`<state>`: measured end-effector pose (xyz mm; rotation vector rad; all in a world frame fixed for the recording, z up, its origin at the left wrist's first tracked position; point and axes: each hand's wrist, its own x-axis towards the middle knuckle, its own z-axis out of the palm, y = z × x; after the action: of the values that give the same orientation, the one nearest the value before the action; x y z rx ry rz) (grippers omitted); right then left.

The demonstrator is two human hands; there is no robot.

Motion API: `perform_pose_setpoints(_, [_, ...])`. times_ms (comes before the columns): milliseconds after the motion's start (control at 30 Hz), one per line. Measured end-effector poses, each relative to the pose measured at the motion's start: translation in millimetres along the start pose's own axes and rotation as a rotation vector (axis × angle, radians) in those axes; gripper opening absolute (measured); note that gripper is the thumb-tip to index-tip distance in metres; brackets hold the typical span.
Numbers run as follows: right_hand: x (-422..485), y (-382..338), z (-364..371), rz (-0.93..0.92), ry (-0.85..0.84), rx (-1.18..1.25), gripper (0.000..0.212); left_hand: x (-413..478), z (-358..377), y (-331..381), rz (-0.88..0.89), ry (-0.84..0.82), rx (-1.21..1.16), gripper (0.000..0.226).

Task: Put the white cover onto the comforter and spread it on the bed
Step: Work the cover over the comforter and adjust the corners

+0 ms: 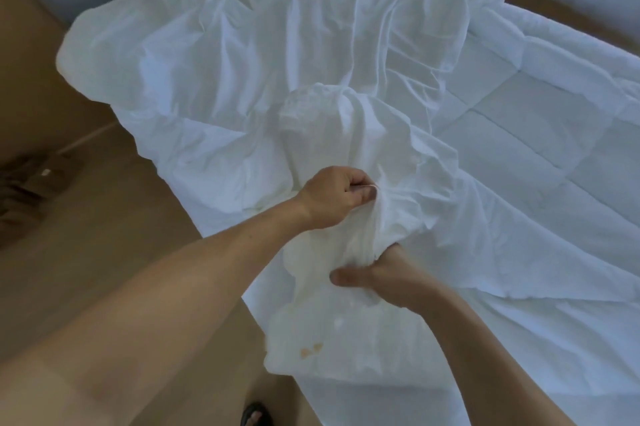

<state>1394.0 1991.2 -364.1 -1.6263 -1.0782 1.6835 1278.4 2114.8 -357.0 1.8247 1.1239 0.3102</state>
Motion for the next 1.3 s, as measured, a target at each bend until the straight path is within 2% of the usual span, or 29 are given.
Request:
perform_pose_setpoints(100, [0.0, -1.3, -7.1, -0.044, 0.019, 0.373, 0.047, 11.1, -1.8, -8.4, -0.026, 0.086, 0.046, 0.019])
perform_pose_setpoints(167, [-1.4, 1.9, -7.5, -0.048, -0.096, 0.485, 0.056, 13.3, -5.4, -12.9, -0.041, 0.132, 0.143, 0.022])
perform_pose_setpoints(267, [-6.5, 0.8, 1.8, 0.018, -0.292, 0.253, 0.058, 7.5, -13.2, -21.8, -0.095, 0.197, 0.2, 0.025])
perform_pose_setpoints(333, [-6.1, -3.3, 5.4, 0.072, -0.325, 0.118, 0.052, -1.8, -20.6, -33.0, -0.17, 0.238, 0.176, 0.025])
perform_pose_setpoints(400, [-4.9, -8.8, 9.3, 0.067, -0.268, 0.182, 0.044, -16.7, -28.5, -47.4, -0.23, 0.284, 0.143, 0.027])
perform_pose_setpoints(467, [0.5, -11.7, 16.7, 0.057, -0.15, 0.436, 0.043, -38.6, -34.5, -59.9, -0.287, 0.318, 0.092, 0.028])
perform_pose_setpoints(500, [4.7, -12.4, 20.4, 0.058, -0.069, 0.541, 0.041, -53.9, -35.7, -65.0, -0.337, 0.316, 0.066, 0.041])
perform_pose_setpoints(567, [13.6, -15.9, 28.9, 0.054, 0.111, 0.626, 0.027, -84.8, -33.2, -70.7, -0.478, 0.345, -0.07, 0.084])
perform_pose_setpoints(600, [17.0, -19.4, 33.0, 0.063, 0.202, 0.621, 0.021, -100.7, -31.3, -71.6, -0.567, 0.35, -0.21, 0.091])
perform_pose_setpoints(633, [21.2, -21.8, 36.9, 0.075, 0.285, 0.608, 0.015, -116.6, -30.3, -68.0, -0.664, 0.33, -0.408, 0.08])
perform_pose_setpoints(667, [24.7, -23.8, 40.9, 0.08, 0.351, 0.58, 0.011, -130.6, -30.4, -63.5, -0.741, 0.238, -0.621, 0.065])
perform_pose_setpoints(700, [28.2, -24.8, 45.0, 0.07, 0.4, 0.539, 0.009, -141.8, -32.6, -57.1, -0.739, 0.11, -0.791, 0.057])
perform_pose_setpoints(733, [29.5, -25.9, 49.7, 0.054, 0.428, 0.492, 0.008, -150.3, -36.7, -51.9, -0.678, 0.011, -0.886, 0.057])
perform_pose_setpoints(767, [29.6, -25.9, 53.7, 0.029, 0.424, 0.456, 0.006, -154.3, -40.6, -47.1, -0.613, -0.015, -0.937, 0.056])
perform_pose_setpoints(800, [27.1, -26.5, 56.9, 0.012, 0.39, 0.45, 0.008, -151.6, -45.2, -43.4, -0.545, -0.008, -0.96, 0.045])
perform_pose_setpoints(867, [18.3, -24.6, 59.2, -0.012, 0.232, 0.473, 0.03, -138.1, -45.7, -35.1, -0.485, 0.039, -0.877, 0.02])
perform_pose_setpoints(933, [5.5, -23.4, 55.2, -0.026, -0.008, 0.46, 0.045, -121.1, -38.0, -29.6, -0.501, 0.117, -0.771, 0.016])
perform_pose_setpoints(1000, [-6.2, -23.3, 50.3, -0.005, -0.157, 0.387, 0.047, -109.4, -24.6, -24.0, -0.485, 0.184, -0.72, 0.014])
perform_pose_setpoints(1100, [-10.2, -19.4, 40.9, 0.082, -0.037, 0.294, 0.042, -98.5, -8.7, -20.4, -0.444, 0.245, -0.697, 0.01])
perform_pose_setpoints(1233, [-9.8, -20.1, 25.1, 0.063, 0.125, 0.412, 0.033, -93.2, 0.5, -17.3, -0.489, 0.324, -0.8, 0.007])
perform_pose_setpoints(1300, [-7.5, -22.5, 21.7, 0.036, 0.21, 0.37, 0.026, -97.2, -0.1, -12.6, -0.475, 0.346, -0.83, 0.02])
